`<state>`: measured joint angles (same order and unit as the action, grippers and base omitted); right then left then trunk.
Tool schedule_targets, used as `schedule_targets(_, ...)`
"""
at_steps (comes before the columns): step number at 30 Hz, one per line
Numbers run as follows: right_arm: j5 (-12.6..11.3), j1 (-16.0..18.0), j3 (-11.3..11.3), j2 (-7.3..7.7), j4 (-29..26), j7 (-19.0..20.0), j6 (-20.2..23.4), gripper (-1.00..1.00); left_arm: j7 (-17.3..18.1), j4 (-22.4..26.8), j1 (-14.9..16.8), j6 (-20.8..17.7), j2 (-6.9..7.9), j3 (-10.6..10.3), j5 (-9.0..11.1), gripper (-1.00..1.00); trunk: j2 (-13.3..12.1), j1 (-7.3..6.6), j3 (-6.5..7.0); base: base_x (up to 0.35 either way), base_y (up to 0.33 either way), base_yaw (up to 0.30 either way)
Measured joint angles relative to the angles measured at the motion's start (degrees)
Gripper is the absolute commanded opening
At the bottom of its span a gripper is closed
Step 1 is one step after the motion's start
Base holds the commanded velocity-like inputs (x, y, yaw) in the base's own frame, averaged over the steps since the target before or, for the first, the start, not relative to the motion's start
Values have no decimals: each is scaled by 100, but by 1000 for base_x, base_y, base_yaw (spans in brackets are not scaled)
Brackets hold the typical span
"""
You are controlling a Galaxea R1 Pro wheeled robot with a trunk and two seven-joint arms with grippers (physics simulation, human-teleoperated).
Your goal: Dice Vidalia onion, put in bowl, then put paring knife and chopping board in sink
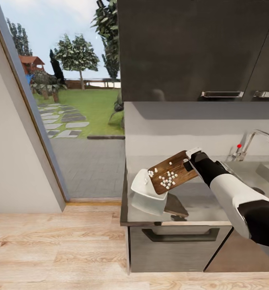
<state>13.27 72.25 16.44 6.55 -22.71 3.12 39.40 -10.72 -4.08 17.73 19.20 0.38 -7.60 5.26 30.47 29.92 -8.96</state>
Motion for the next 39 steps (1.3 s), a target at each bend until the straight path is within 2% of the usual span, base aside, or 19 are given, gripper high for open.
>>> schedule_targets(16, 56, -5, 40, 0, 21, 0, 0, -100, 1, 1, 0, 2, 0, 0, 0, 100, -3, 1, -2, 0, 67, 0)
schedule_targets(39, 61, -5, 34, -1, 22, -1, 0, -100, 1, 1, 0, -1, 0, 0, 0, 100, -3, 1, -2, 0, 3, 0)
